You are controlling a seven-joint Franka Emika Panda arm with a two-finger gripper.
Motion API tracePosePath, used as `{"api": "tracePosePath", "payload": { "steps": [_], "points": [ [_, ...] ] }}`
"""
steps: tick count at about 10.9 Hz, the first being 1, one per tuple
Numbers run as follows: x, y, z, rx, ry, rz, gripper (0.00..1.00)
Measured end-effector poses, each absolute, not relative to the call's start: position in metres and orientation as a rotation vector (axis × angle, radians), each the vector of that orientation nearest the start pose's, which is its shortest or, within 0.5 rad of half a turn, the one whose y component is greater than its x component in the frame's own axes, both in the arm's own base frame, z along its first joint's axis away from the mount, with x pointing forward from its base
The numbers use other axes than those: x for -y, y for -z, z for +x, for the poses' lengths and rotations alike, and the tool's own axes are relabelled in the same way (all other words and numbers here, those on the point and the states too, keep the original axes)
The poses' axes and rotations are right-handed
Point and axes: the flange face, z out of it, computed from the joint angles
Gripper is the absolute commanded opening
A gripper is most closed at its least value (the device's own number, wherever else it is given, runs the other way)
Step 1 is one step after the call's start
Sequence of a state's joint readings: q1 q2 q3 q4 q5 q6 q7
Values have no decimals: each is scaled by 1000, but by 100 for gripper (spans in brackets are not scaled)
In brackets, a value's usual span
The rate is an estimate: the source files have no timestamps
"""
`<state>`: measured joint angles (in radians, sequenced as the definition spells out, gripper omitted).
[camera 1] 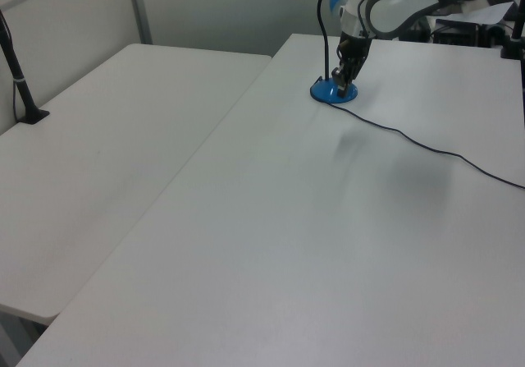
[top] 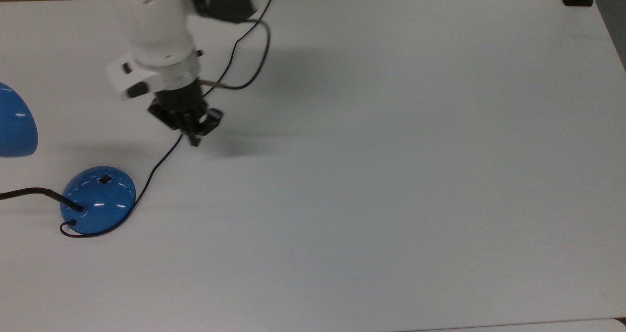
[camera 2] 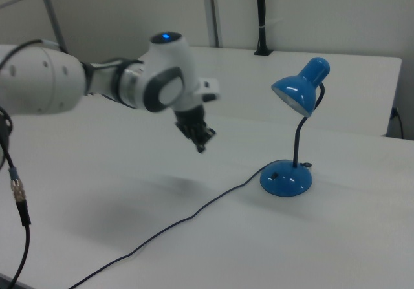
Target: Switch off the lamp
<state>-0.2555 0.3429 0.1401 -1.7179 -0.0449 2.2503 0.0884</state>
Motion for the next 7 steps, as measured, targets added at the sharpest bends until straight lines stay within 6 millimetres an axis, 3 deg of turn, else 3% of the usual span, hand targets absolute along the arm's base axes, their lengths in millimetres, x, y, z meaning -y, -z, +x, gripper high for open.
{"api": "tracePosePath", "payload": {
  "steps": [2, 3, 5, 7],
  "points": [
    [21, -435, 651, -141, 196, -3134, 2],
    [-1, -447, 642, -84, 125, -3150, 4],
    [-33, -480, 629, -6, 21, -3166, 19],
    [-58, -512, 621, 54, 15, -3172, 46]
  ]
}}
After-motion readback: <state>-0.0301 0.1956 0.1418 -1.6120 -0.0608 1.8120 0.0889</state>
